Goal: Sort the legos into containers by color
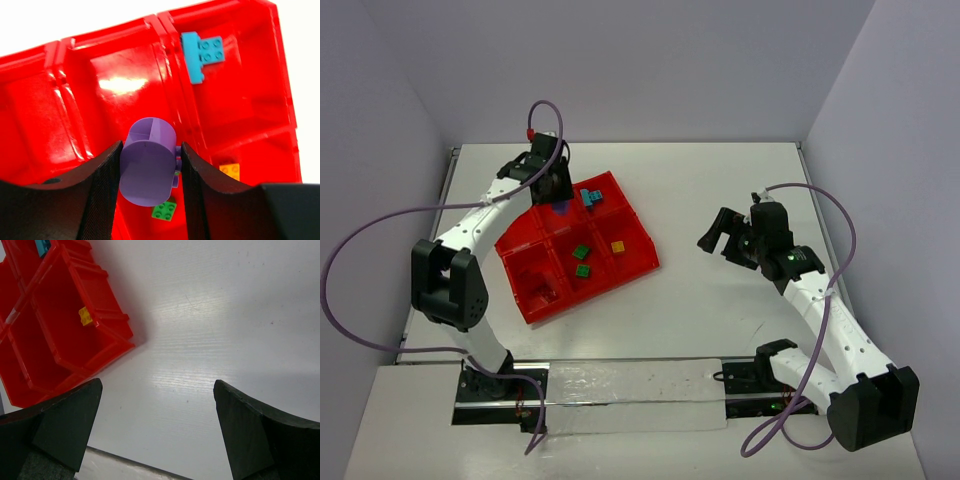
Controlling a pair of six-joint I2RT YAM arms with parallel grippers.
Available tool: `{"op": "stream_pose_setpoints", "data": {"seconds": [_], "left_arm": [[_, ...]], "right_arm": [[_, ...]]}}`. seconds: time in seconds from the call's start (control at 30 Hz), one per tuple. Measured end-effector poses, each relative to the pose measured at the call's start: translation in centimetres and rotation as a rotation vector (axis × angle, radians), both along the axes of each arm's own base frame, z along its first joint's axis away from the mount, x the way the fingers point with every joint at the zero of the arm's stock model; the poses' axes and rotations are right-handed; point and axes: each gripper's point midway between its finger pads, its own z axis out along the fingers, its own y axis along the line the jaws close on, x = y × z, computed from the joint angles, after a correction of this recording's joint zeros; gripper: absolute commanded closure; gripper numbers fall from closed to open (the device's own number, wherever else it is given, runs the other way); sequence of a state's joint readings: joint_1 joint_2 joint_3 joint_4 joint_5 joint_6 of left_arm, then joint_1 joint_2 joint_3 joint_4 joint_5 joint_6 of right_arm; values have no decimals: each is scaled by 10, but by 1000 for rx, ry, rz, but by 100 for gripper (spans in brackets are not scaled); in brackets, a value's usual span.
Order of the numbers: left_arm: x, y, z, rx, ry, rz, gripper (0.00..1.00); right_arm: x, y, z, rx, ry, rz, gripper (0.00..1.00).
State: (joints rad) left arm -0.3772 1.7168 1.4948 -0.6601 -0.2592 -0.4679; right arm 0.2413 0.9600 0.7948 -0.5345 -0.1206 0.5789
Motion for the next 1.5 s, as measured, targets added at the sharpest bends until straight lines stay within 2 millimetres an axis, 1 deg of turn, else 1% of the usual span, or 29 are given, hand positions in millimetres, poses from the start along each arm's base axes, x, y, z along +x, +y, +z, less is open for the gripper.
{"op": "stream_pose_setpoints", "data": {"seconds": [0.13,0.37,0.43,0.47,0.5,0.53,0.57,0.6,0.63,0.67,0.77,0.9,0.97,1.03,1.07,1.17,1.27,1.33,1.43,1.5], "left_arm": [[7,7,-3,2,-8,24,100],[13,11,-22,5,24,56,100],[15,13,-26,13,27,67,94],[16,14,-28,17,30,72,94],[17,16,-30,22,31,78,78],[18,17,-31,26,31,83,69],[19,18,-33,31,32,89,48],[20,18,-35,32,32,94,37],[20,19,-37,35,36,98,28],[21,19,-39,36,38,102,15],[22,20,-39,40,34,113,7],[22,23,-34,46,18,121,6],[22,24,-27,47,5,122,6],[20,25,-16,41,-17,119,6],[18,26,-8,38,-31,116,6],[10,28,26,14,-102,99,6],[-7,30,60,-20,-180,64,7],[-22,33,77,-35,-221,46,7],[-38,38,93,-45,-260,28,6],[-46,40,96,-43,-272,17,6]], "right_arm": [[1,1,0,3,-2,2,0],[1,2,1,8,-6,5,0],[1,2,1,9,-4,4,0],[1,2,1,9,-4,4,0],[1,2,1,9,-4,4,0],[1,2,1,10,-4,4,0],[1,2,1,10,-4,4,0],[1,2,1,10,-4,4,0],[1,2,1,10,-4,4,0],[1,2,1,10,-4,4,0],[1,2,1,9,-4,3,0],[1,2,1,9,-4,3,0],[1,1,1,8,-4,1,0],[2,1,1,5,-5,-3,0],[2,0,0,3,-6,-5,0],[3,-1,0,-2,-7,-11,0],[4,-3,1,-7,-11,-19,0],[5,-4,4,-12,-19,-26,0],[9,-5,9,-14,-33,-32,0],[12,-4,14,-13,-39,-35,0]]}}
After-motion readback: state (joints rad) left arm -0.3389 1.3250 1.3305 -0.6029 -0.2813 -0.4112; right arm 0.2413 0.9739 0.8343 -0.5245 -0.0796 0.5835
